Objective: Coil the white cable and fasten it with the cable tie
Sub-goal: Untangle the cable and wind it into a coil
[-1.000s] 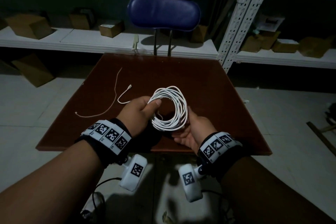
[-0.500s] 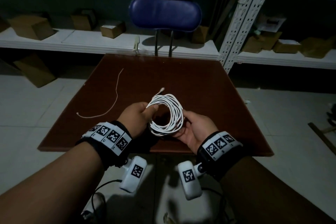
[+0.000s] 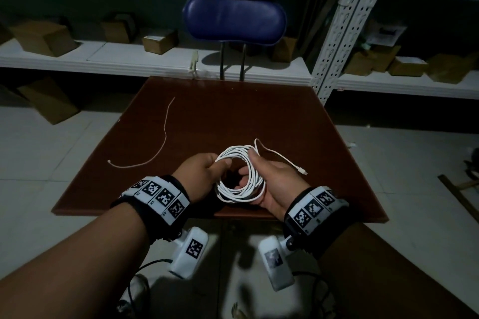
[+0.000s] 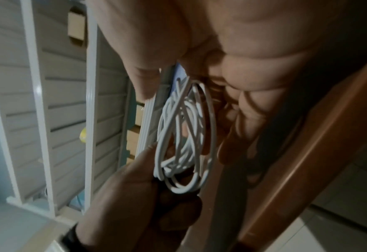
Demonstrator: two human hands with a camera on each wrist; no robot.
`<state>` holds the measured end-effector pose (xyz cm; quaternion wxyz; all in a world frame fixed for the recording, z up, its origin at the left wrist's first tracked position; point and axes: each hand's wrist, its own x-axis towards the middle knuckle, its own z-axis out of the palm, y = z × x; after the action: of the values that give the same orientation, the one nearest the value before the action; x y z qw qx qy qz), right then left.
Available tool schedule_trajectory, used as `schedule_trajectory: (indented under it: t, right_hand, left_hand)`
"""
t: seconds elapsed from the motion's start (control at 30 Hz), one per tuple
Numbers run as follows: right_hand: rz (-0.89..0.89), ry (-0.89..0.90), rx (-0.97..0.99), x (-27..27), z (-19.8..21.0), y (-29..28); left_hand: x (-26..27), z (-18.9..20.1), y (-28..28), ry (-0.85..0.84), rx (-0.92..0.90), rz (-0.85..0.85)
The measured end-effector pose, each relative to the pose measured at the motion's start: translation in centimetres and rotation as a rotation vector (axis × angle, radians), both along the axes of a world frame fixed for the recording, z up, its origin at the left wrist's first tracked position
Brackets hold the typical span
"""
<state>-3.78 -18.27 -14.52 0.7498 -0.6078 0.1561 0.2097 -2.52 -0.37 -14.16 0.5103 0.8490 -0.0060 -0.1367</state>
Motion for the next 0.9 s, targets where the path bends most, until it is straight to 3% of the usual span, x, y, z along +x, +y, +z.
schedule_trajectory:
  t: [0.37, 0.63, 0.9]
  right_hand:
    - [0.091, -0.164, -0.169, -0.1, -1.0, -0.2]
    - [0.202, -0.320, -0.484, 0.1, -1.1, -0.9]
    - [0.224, -0.342, -0.570, 0.2, -1.1, -0.7]
  left_hand:
    - [-0.4, -0.3, 0.1, 0.052, -0.063, -0.061]
    - [-0.5, -0.3, -0.1, 0.086, -0.128, -0.067]
    - [-0.7, 0.0, -0.2, 0.099, -0.124, -0.058]
